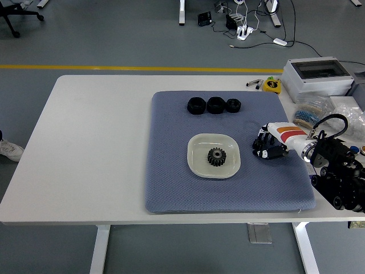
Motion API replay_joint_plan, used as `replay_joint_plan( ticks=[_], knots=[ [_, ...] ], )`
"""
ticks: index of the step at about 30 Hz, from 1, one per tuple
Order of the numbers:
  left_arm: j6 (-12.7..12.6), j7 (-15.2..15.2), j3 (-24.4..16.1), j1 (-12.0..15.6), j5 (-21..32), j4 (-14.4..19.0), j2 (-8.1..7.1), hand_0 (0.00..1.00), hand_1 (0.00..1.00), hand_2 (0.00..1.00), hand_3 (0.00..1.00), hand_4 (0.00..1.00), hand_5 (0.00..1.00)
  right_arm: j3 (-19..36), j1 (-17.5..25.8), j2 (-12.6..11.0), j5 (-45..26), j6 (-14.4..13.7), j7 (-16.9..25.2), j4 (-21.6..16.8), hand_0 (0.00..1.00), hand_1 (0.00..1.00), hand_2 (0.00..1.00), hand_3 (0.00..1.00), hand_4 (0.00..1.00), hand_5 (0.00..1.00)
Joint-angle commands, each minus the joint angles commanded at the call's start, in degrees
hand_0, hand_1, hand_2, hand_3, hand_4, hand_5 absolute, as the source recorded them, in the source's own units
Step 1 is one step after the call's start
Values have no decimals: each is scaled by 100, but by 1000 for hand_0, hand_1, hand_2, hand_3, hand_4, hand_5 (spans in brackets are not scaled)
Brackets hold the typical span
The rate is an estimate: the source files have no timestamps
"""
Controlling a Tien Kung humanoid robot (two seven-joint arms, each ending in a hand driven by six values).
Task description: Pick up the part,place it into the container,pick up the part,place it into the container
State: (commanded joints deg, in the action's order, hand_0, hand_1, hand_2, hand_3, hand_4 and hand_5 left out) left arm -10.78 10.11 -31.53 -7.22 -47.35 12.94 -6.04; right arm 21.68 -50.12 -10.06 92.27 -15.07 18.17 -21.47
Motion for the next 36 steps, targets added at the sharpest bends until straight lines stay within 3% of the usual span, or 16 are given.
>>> replay_joint_plan(
  ticks=[21,22,27,28,33,34,36],
  knots=[
    [7,-11,2,5,7,-4,-2,718,735,769,674,701,682,-15,15,3,-90,-26,93,-29,152,349,433,487,718,389],
    [9,-12,2,5,5,-4,-3,718,734,768,673,701,682,-14,16,3,-94,-25,98,-32,114,290,390,467,717,360],
    [10,-11,-8,9,-2,-5,-2,718,734,768,673,701,682,7,19,-4,-49,-25,103,-76,114,290,390,467,717,360],
    [12,-11,-10,10,-6,-5,-3,717,734,768,673,701,682,18,19,-7,-29,-19,103,-91,41,201,315,426,784,303],
    [14,-13,-16,15,-13,-7,-3,717,734,768,673,701,682,51,20,-17,20,9,114,-133,41,201,315,426,784,303],
    [13,-14,-16,17,-11,-8,-2,718,734,768,673,700,682,56,21,-19,28,12,117,-140,2,140,250,389,802,286],
    [12,-15,-15,18,-5,-8,-2,718,734,768,673,700,682,82,24,-28,52,13,125,-160,2,140,250,389,802,286]
  ],
)
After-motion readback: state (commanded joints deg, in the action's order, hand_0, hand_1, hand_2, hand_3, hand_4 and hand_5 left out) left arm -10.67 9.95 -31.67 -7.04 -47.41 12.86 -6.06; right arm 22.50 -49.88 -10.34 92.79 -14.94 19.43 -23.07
